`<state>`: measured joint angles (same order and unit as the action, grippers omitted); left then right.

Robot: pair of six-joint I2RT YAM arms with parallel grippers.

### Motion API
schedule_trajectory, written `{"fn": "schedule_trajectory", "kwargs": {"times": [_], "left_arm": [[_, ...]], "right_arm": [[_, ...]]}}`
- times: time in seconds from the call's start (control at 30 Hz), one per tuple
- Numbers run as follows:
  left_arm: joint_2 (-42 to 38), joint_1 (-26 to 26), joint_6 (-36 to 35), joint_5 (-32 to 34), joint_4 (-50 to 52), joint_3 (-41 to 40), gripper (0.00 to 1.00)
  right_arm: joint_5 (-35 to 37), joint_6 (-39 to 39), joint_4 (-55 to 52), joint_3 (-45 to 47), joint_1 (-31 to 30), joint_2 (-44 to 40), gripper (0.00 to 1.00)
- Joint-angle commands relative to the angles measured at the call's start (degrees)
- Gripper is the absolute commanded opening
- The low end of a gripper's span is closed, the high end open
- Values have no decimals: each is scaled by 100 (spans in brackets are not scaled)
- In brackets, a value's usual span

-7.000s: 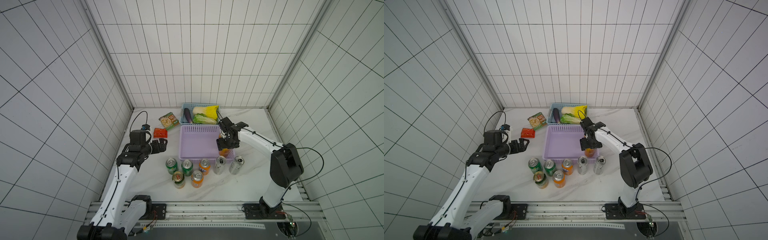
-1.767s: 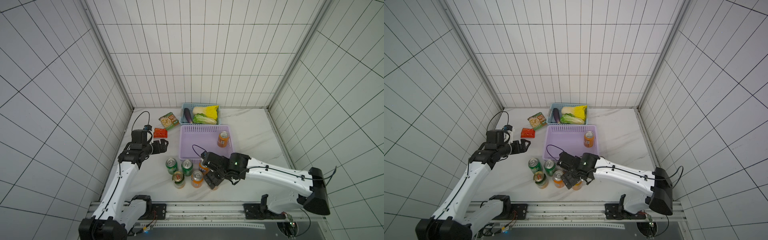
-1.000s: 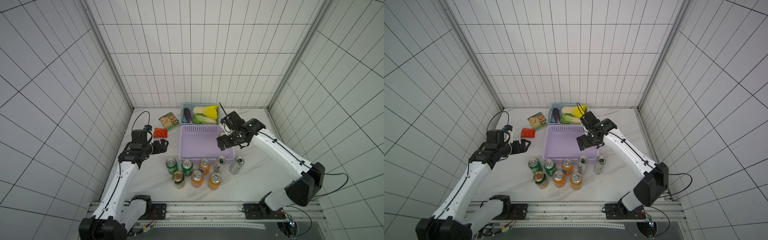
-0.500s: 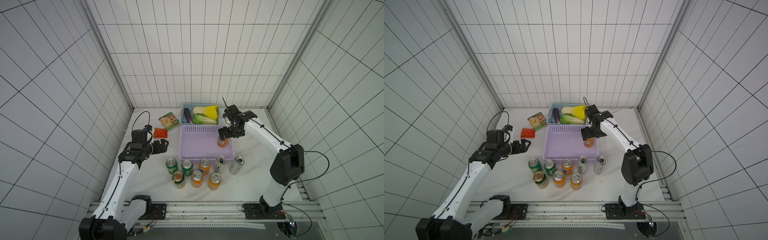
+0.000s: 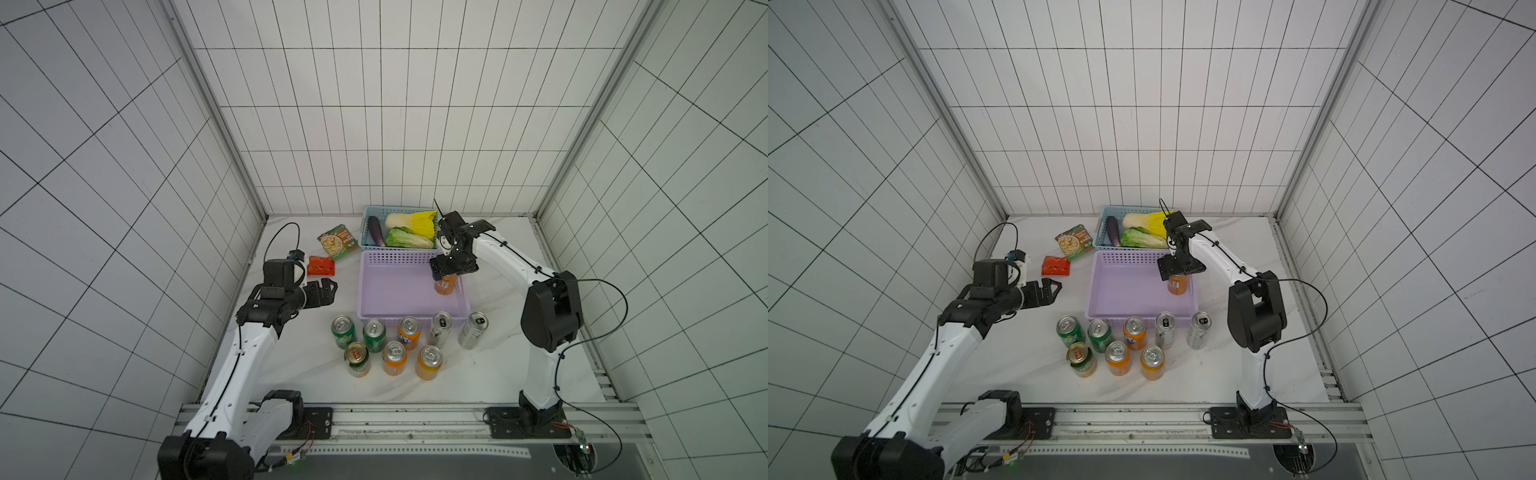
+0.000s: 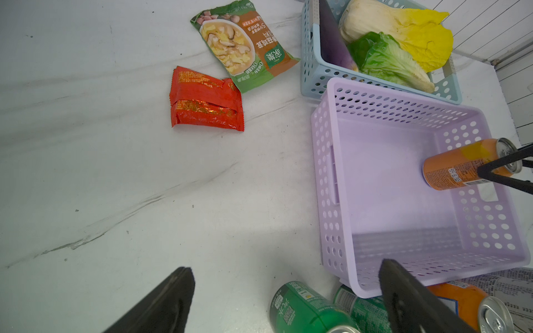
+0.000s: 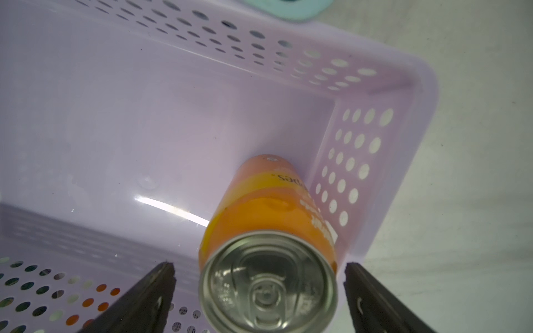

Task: Take out the drinks from the basket
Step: Pick up the drink from the basket.

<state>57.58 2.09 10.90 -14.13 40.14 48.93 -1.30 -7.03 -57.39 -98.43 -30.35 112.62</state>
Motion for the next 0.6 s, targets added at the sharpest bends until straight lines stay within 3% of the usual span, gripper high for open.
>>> {"fn": "schedule_trajectory", "kwargs": {"times": [0.0, 0.57], "left_arm": [[19, -32, -83, -46, -6, 14, 98], [34, -30, -81, -55, -5, 14, 98]], "right_arm": [[-62, 35, -36, -293, 30, 184, 93], [103, -35, -22, -261, 13, 507, 78]]}}
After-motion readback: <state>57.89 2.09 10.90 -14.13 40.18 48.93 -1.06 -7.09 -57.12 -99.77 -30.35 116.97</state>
